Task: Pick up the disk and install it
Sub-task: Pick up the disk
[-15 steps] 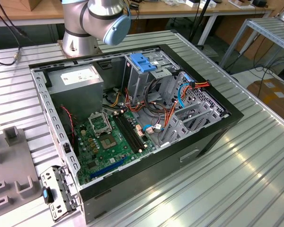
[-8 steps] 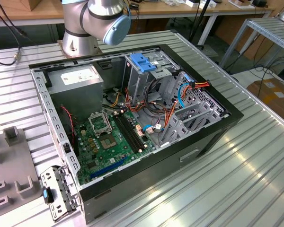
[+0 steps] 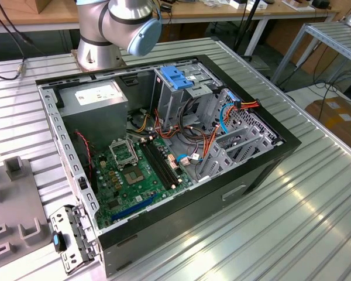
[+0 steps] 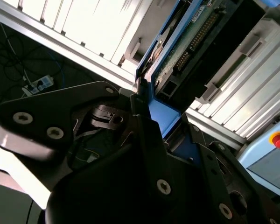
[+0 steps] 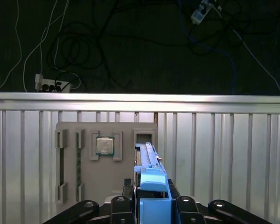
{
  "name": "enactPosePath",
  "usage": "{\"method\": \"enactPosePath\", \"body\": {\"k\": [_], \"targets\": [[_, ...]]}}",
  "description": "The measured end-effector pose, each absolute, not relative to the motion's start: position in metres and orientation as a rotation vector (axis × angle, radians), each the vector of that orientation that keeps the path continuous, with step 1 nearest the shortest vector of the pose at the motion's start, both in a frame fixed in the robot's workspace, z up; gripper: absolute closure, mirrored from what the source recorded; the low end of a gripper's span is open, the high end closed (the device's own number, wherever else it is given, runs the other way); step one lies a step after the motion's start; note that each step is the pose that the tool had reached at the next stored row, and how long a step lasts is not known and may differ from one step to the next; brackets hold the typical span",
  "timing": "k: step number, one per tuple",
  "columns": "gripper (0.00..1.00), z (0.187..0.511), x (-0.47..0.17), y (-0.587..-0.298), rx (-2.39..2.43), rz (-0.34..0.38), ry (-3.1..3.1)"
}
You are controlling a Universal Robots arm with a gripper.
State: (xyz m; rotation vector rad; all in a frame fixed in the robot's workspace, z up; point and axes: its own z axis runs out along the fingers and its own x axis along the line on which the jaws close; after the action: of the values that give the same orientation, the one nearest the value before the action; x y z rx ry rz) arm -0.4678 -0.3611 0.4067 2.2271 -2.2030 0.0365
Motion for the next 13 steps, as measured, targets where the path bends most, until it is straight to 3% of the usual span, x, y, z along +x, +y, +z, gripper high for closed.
{"method": "enactPosePath", "body": {"k": [13], "targets": [[0.63, 0.428, -0.468, -0.361, 2.227, 0.036, -2.203]]}}
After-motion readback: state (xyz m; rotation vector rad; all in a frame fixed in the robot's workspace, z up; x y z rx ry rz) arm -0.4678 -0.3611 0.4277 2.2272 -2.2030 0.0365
